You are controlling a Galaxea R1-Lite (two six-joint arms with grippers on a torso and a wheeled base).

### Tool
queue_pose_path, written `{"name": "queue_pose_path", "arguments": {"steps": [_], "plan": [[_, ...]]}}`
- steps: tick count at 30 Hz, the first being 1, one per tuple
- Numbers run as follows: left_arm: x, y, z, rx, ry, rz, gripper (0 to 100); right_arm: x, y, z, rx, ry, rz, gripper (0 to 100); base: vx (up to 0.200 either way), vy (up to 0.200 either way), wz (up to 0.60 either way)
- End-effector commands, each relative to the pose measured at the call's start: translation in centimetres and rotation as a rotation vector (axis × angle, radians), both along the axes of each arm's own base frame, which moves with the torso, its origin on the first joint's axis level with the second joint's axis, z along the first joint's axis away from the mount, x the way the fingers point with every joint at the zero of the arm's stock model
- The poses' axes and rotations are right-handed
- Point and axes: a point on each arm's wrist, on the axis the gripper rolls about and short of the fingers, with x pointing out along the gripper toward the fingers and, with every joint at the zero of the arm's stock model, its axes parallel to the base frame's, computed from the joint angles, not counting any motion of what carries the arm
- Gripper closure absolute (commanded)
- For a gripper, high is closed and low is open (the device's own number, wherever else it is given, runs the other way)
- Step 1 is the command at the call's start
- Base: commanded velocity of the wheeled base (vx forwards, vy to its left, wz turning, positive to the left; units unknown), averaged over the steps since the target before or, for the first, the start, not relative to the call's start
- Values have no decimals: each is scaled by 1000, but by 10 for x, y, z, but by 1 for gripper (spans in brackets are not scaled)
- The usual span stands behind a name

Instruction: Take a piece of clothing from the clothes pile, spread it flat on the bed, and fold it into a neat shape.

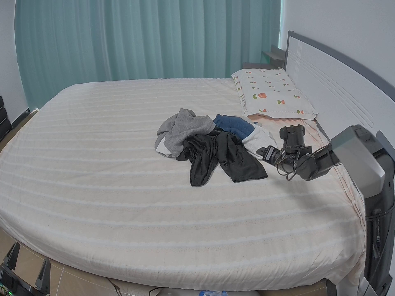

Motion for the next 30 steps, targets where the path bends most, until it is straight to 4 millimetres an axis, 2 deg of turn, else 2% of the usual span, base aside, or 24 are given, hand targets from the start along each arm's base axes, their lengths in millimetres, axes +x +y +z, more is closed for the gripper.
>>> {"name": "queue_pose_path", "arguments": {"steps": [1, 6, 15, 24, 30], "plan": [[0, 0, -5, 1, 0, 1, 0, 14, 10, -48, -10, 65, -10, 0, 0, 0, 0], [0, 0, -5, -1, 0, 1, 0, 22, 13, -44, -8, 84, -14, 0, 0, 0, 0], [0, 0, -5, 1, 0, 1, 0, 32, 29, -62, -32, 60, -29, 0, 0, 0, 0], [0, 0, -5, 1, 0, 1, 0, 39, 26, -59, -47, 74, -54, 0, 0, 0, 0], [0, 0, -5, 1, 2, 0, 0, 44, 15, -55, -64, 49, -113, 0, 0, 0, 0]]}}
